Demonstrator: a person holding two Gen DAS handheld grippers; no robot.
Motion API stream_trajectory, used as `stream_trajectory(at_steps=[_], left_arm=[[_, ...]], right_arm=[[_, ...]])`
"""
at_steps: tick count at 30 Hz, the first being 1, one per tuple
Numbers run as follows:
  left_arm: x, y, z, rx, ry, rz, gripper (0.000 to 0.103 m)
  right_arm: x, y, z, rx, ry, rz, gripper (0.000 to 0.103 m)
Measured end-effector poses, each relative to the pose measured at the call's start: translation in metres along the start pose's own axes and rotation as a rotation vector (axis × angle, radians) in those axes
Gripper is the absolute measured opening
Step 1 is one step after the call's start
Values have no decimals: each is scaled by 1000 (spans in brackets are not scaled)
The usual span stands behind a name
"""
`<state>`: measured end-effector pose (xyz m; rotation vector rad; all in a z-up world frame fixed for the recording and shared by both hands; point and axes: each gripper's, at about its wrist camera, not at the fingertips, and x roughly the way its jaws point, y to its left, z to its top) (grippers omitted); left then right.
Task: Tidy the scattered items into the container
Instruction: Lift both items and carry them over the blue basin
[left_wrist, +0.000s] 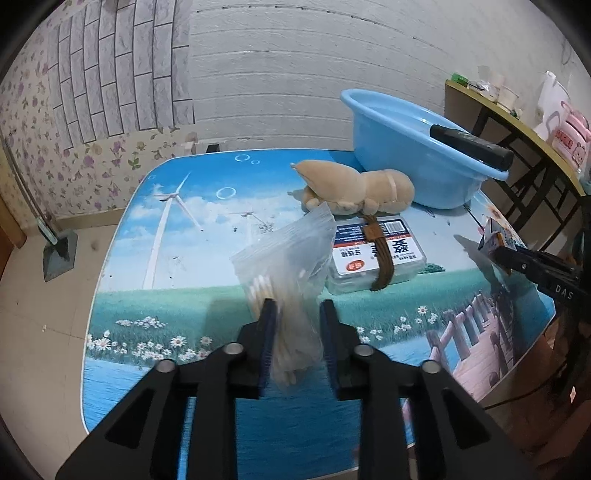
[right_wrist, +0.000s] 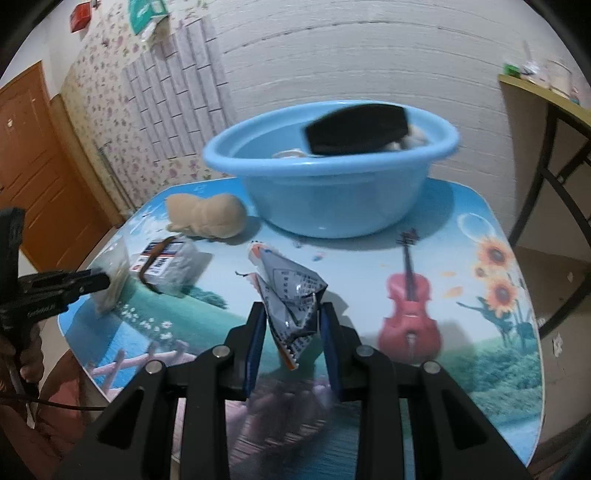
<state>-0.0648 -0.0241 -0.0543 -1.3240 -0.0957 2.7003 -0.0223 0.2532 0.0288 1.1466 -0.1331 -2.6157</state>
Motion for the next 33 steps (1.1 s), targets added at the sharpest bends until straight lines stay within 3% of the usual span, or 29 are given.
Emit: stream_trajectory(at_steps=[1, 3, 6, 18, 24, 28, 33], left_arm=[[0, -1, 0, 0, -4, -1, 37], [-2, -2, 0, 3, -14, 7, 54], [-3, -4, -1, 13, -23, 19, 63], [17, 12, -6, -45, 39, 13, 66], [20, 5, -8, 3, 16, 59, 66], [22, 2, -8, 32, 9, 88, 66], [23, 1, -7, 30, -4, 93, 66]], right_arm=[[0, -3, 0, 9, -1, -5, 29], [-1, -8, -1, 22, -1, -16, 29], [0, -11, -2, 32, 1, -22, 29], [5, -11, -5, 31, 14, -39, 29], [6, -10, -4, 25, 21, -44, 31], [6, -10, -5, 36, 23, -34, 50], [4, -5, -3, 9, 5, -35, 56]])
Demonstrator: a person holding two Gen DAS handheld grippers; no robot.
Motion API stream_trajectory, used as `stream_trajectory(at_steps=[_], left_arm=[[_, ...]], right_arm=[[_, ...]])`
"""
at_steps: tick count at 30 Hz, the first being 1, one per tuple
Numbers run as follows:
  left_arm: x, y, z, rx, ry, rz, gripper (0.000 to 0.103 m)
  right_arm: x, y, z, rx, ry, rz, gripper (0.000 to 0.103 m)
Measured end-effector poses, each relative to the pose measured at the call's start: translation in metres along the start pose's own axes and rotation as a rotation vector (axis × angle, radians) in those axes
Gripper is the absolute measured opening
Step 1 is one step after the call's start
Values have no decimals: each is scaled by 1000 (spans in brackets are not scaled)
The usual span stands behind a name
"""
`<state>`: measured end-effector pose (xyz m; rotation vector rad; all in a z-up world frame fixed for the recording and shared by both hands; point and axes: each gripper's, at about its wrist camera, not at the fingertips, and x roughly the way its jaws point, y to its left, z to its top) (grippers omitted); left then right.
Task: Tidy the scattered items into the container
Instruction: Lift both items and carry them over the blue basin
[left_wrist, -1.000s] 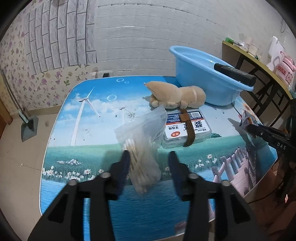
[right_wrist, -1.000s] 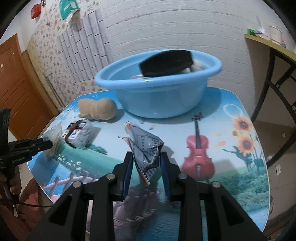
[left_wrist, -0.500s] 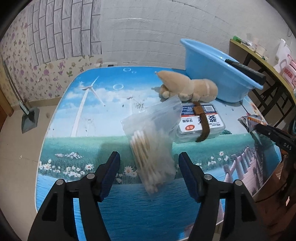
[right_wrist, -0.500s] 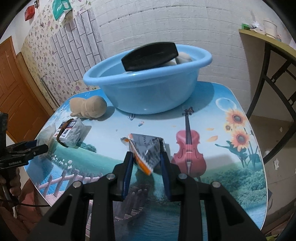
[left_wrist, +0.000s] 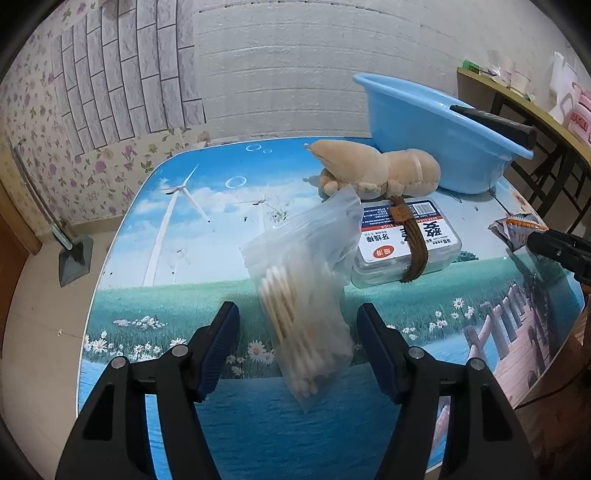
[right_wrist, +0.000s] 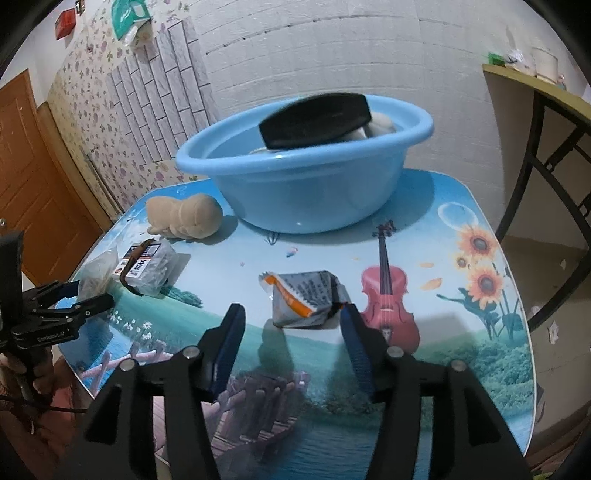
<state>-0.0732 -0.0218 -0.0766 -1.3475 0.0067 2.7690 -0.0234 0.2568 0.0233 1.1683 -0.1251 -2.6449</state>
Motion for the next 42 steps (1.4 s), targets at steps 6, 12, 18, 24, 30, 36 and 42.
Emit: stream_trajectory(at_steps=[6, 12, 18, 24, 30, 36, 42], left_arm=[[-2, -2, -1, 10, -20, -14, 34], [-7, 1, 1, -1, -34, -29, 24], [-18, 5, 5, -27, -60, -33, 24], [-29, 7, 12, -41, -88, -33, 24], [-41, 1, 22, -41, -117, -58, 24], [-46, -14, 39, -23, -139, -92, 24], [-49, -34, 56, 12, -165, -126, 24]], right_arm=[[7, 1, 4, -24, 2, -24, 58], [21, -4, 8, -16, 41, -18, 58], [22, -9, 9, -6, 33, -8, 41], [15, -14, 6, 16, 17, 45, 28], [-13, -16, 12, 47, -83, 58, 27], [-47, -18, 27, 47, -181, 43, 27], [-57, -21, 38, 54, -232, 41, 27]])
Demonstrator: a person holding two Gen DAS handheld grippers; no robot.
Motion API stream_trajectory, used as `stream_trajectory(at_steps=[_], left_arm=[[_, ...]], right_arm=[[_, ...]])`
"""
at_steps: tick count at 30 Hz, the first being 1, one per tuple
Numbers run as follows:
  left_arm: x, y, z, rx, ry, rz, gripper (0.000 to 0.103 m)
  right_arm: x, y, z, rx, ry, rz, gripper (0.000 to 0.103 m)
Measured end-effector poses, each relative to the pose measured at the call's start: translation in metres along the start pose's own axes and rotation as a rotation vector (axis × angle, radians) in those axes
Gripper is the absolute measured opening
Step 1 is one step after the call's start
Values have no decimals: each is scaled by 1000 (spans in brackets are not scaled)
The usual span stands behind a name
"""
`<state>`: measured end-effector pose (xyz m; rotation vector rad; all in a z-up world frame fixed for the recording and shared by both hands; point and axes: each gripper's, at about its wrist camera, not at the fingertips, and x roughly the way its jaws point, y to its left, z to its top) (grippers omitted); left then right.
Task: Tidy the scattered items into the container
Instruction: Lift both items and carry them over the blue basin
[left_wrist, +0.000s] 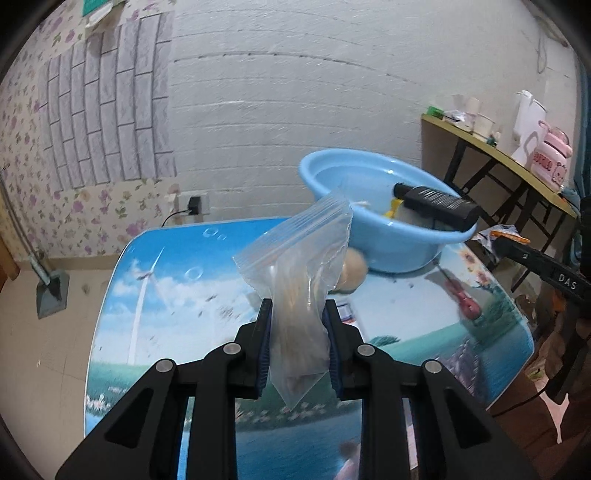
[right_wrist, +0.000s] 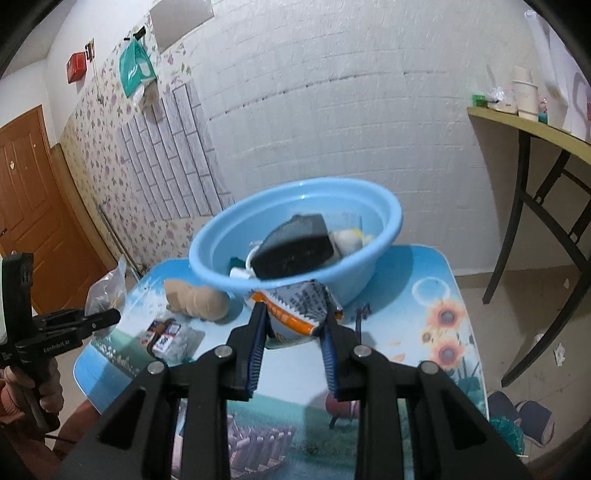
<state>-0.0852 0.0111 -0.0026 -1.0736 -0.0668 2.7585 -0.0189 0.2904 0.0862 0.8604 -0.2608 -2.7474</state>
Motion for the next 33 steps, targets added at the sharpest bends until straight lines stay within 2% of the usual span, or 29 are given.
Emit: stream_trajectory(at_steps=[11, 22, 33], left_arm=[[9, -30, 34, 57, -34, -51, 24], [29, -49, 64, 99, -51, -86, 24], [58, -63, 81, 124, -35, -117, 24]], right_arm=[[0, -8, 12, 16, -54, -14, 27], [19, -13, 21, 15, -30, -4, 27], [40, -18, 32, 24, -18, 2, 27]])
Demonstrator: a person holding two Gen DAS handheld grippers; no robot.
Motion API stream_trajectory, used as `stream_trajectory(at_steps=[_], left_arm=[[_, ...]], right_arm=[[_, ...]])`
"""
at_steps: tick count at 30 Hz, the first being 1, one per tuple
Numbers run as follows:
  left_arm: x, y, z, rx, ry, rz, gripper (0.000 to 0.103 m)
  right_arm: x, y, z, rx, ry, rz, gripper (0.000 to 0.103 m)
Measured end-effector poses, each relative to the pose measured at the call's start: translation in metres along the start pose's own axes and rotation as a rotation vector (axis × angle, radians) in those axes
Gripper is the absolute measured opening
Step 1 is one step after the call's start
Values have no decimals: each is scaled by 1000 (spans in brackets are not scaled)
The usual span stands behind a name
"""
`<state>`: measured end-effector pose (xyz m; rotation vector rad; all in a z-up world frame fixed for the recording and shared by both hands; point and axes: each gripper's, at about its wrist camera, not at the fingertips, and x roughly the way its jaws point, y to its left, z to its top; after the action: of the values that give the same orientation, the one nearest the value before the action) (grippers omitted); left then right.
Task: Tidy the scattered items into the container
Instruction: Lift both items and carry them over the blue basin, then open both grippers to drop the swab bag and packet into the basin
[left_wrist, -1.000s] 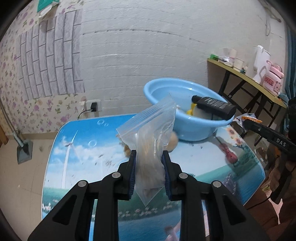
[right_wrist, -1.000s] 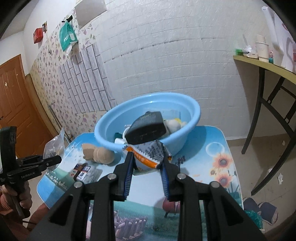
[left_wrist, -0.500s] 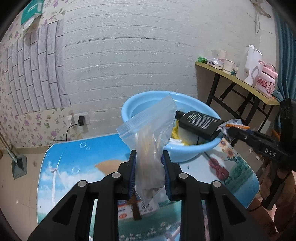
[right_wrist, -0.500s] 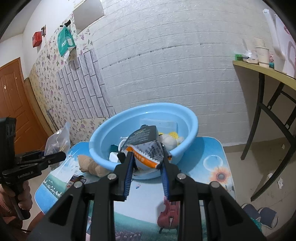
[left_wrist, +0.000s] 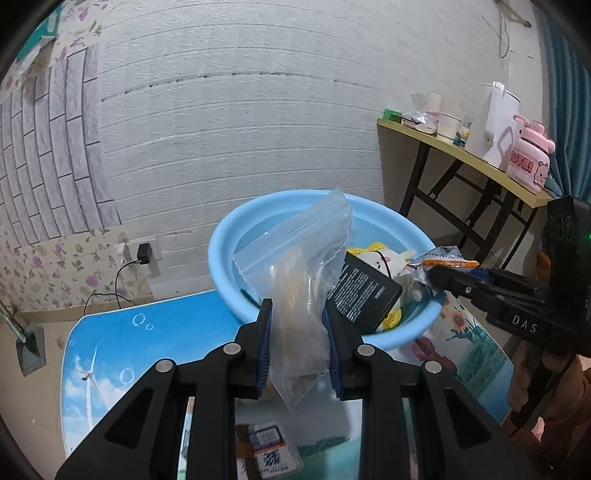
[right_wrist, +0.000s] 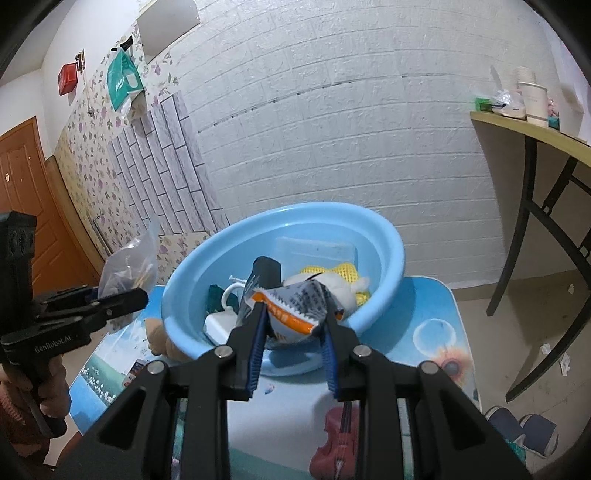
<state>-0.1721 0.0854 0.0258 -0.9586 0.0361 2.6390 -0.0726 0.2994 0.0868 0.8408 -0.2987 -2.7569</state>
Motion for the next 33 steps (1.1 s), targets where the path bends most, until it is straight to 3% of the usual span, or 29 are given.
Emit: stream_trajectory(at_steps=[11, 13, 15, 18, 23, 28, 33], left_arm=[[33, -14, 6, 26, 35, -24, 25], [39, -17, 6, 28, 44, -27, 30], [42, -18, 3, 24, 58, -32, 53], [36, -24, -2, 43, 38, -27, 64], [25, -27, -7, 42, 24, -19, 71], [12, -19, -17, -14, 37, -8, 84], [7, -14, -33, -92, 124, -24, 86]], right_arm=[[19, -2, 2, 1, 22, 18, 28], [19, 0, 2, -5, 23, 18, 30], [20, 1, 1, -16, 26, 11, 31], [18, 3, 1, -26, 38, 33, 38], [8, 7, 2, -41, 37, 3, 53], [-7, 5, -2, -19, 23, -12, 54], [-18, 2, -11, 51, 55, -38, 54]])
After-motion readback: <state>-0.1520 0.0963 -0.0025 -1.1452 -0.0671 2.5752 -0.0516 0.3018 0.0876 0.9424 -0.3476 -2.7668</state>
